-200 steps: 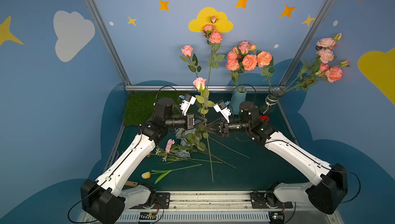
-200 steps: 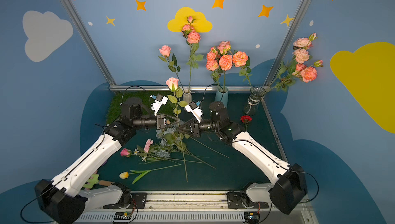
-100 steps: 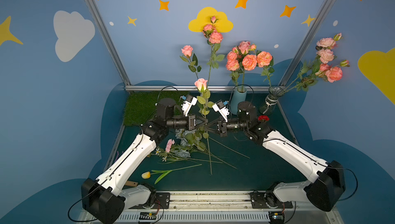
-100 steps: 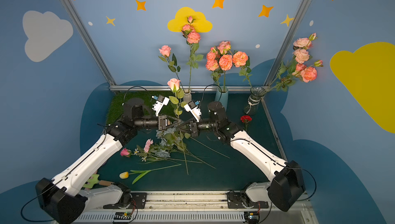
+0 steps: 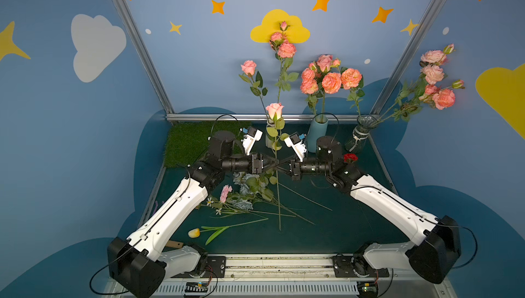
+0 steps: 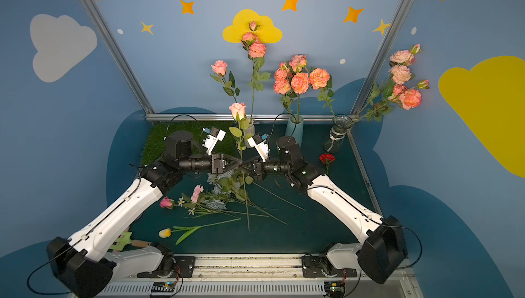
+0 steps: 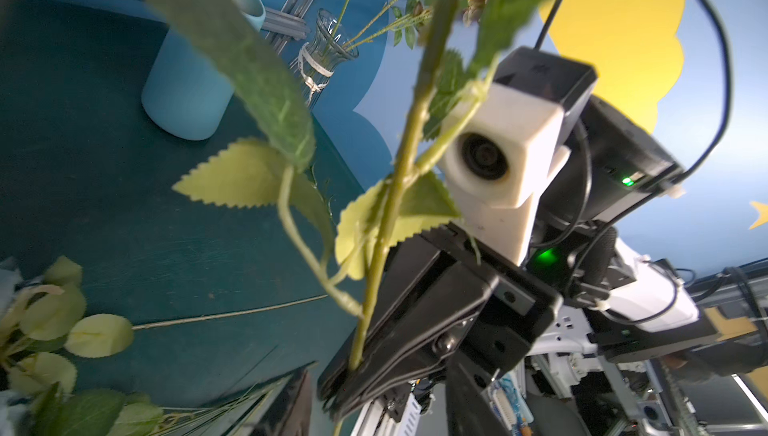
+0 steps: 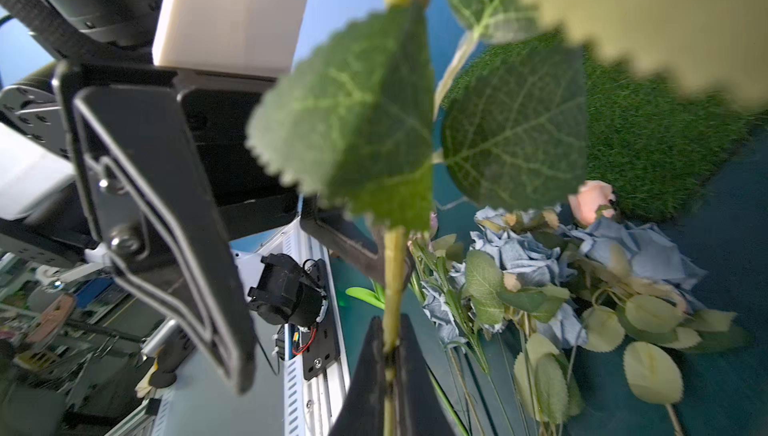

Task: Place the pink flowers into the vase
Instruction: Pick up the flower at the center of the board, then place the flower in the vase.

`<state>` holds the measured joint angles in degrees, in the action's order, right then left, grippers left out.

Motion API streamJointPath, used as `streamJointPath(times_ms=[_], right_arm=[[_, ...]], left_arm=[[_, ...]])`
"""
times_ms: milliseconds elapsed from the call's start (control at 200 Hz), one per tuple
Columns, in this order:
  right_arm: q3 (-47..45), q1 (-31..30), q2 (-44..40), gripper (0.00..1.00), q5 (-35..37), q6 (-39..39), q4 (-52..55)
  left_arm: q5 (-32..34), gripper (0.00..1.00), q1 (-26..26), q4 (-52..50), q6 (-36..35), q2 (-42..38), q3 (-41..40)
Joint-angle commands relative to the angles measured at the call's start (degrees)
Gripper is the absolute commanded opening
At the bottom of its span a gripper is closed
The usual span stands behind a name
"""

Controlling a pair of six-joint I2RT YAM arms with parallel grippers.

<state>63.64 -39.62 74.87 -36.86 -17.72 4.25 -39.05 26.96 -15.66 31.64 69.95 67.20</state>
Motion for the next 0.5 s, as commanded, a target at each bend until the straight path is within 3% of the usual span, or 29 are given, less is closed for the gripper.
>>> streamJointPath(times_ms=[0,290,496], right_arm=[[0.01,-0.38,-3.38,0.0,8.91,3.91,4.6],[0.15,-0.2,-8.8,0.0,35.15,10.04,13.83],[0.26,0.06,-9.72,0.0,45.16,11.43,16.73]], left_arm=[[4.44,0.57,-0.15,-3.76,-1.56,-0.75,2.45],[25.18,0.59,-0.66,-17.96,-3.19,-4.63,6.79],[33.94,0.59,-5.98,-22.31,-1.8,-8.42,4.16]])
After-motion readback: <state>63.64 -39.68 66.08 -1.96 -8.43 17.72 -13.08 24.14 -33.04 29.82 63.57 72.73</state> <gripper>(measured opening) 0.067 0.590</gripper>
